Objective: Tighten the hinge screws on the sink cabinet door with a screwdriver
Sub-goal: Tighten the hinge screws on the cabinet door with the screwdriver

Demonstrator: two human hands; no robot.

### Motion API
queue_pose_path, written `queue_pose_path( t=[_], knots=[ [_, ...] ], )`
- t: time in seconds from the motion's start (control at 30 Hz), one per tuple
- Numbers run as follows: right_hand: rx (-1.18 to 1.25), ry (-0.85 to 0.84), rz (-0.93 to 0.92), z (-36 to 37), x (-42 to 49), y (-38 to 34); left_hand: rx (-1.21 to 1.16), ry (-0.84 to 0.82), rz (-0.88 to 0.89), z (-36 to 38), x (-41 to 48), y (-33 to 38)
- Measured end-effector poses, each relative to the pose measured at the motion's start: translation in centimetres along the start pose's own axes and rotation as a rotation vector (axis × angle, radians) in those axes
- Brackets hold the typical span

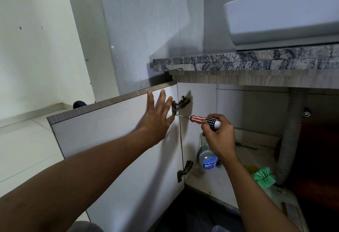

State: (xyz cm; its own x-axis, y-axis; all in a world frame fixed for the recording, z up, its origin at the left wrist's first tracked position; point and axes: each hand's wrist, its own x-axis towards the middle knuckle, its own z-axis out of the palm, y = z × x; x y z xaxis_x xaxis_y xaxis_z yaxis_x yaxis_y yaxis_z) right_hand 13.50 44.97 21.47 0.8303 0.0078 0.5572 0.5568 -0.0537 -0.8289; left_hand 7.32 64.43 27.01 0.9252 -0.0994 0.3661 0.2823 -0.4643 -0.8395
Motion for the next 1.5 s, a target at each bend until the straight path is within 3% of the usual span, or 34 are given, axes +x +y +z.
queue_pose_path(
  t=[0.1, 0.27, 0.43, 0.57, 0.73, 0.9, 1.07, 1.23, 1.37, 1.5],
  knots=[
    [-0.014, -0.03, 0.016, -0.4, 0.5, 0.0, -0.004, 0.005, -0.002, 0.1, 0.0, -0.1],
    [-0.317, -0.031, 0.048, -0.9, 1.1, -0.1, 0.006, 0.013, 0.002, 0.0, 0.0, -0.1],
    [-0.14, -0.098, 0.098, -0.8, 1.2, -0.3, -0.007, -0.004, 0.001, -0.3, -0.1, -0.1],
    [-0.301, -0.002, 0.109, -0.9, 1.5, -0.6, -0.018, 0.0, 0.008, -0.5, -0.2, -0.1],
    [-0.175, -0.119, 0.115, -1.0, 1.3, -0.3, -0.019, -0.003, 0.005, -0.5, -0.2, -0.1],
    [-0.341, -0.048, 0.139, -1.0, 1.4, -0.9, -0.017, 0.006, 0.0, -0.3, -0.2, -0.1],
    [-0.094, -0.169, 0.196, -1.6, 0.9, -1.1, -0.007, 0.004, -0.005, -0.2, -0.1, -0.1],
    [-0.276, -0.073, 0.163, -0.9, 1.0, -1.4, -0.002, 0.004, -0.005, -0.3, -0.1, -0.1],
    [-0.022, -0.142, 0.229, -1.1, 1.2, -1.4, -0.01, 0.001, -0.004, -0.3, -0.1, -0.1],
    [-0.154, -0.06, 0.199, -1.1, 1.4, -1.2, -0.007, 0.005, 0.001, -0.2, -0.1, -0.1]
  ],
)
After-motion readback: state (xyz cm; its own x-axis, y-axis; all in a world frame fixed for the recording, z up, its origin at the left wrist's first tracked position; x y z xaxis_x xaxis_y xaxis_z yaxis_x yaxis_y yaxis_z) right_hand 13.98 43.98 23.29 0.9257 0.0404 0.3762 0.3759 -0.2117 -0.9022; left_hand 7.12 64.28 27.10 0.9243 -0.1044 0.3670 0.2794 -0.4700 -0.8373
